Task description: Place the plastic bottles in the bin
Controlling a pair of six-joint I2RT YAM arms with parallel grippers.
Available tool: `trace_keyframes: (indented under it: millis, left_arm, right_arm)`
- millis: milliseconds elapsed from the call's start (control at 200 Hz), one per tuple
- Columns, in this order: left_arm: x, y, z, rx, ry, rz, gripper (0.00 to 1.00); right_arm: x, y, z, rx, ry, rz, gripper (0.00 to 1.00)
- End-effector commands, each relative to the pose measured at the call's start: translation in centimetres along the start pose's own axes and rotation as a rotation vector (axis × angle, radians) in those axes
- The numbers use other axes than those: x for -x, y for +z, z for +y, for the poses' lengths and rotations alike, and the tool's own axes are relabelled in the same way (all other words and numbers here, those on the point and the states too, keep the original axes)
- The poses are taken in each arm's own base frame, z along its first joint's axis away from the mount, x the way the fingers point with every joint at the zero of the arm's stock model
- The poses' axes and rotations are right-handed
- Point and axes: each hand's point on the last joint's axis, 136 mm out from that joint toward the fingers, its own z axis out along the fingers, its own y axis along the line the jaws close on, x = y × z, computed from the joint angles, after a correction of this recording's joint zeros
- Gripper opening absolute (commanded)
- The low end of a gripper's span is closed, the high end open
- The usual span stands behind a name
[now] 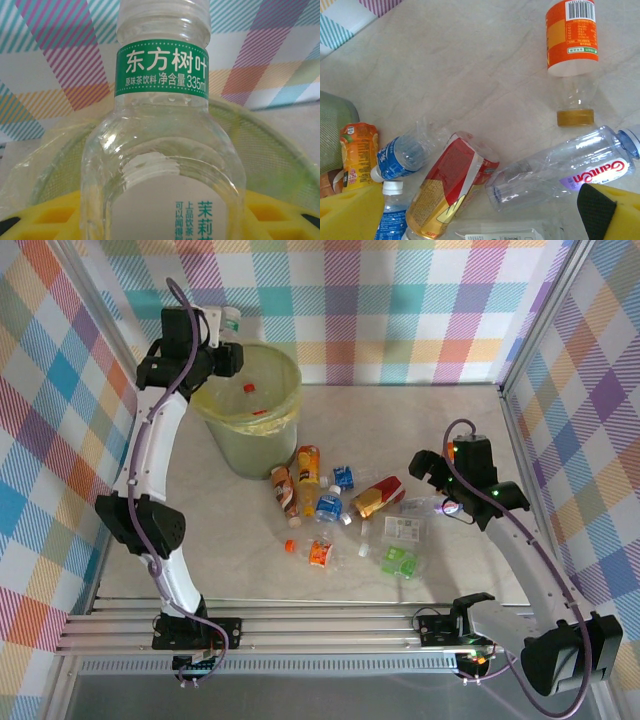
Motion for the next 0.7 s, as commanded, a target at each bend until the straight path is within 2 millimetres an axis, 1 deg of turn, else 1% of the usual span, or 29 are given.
trace_keyframes:
  millis: [0, 90, 225, 375, 435, 510, 695]
  left_arm:
    - [-0.9, 0.1, 0.1, -0.038, 0.024, 0.052, 0.46]
    - [-2.0, 1.0, 0.1, -0.050, 0.038, 0.087, 0.47]
    - [-3.7, 2.1, 0.0, -0.064, 0.061, 0.150, 0.48]
    - [-5.9, 3.3, 0.1, -0.068, 0.079, 0.228, 0.51]
    - [-6.7, 3.8, 0.3, -0.056, 0.080, 0.257, 0.54]
    - [-7.7, 4.2, 0.6, -0.043, 0.080, 0.292, 0.55]
    - [-9.0, 4.8, 0.7, -0.047, 0.088, 0.328, 0.61]
  right_arm:
    - [0.4, -0.9, 0.2, -0.004, 0.004, -0.014, 1.00]
    - [0.4, -0.8, 0.2, -0.014, -0.020, 0.001, 1.00]
    - [0.1, -0.1, -0.2, -0.065, -0.060, 0.057, 1.00]
    - [-0.2, 1.0, -1.6, -0.156, -0.096, 0.114, 1.00]
    - [-0.4, 1.5, -2.2, -0.186, -0.102, 0.143, 1.00]
    - [-0.6, 2.2, -3.0, -0.228, -0.100, 0.184, 1.00]
    - [-0.6, 3.2, -5.1, -0.283, -0.072, 0.225, 1.00]
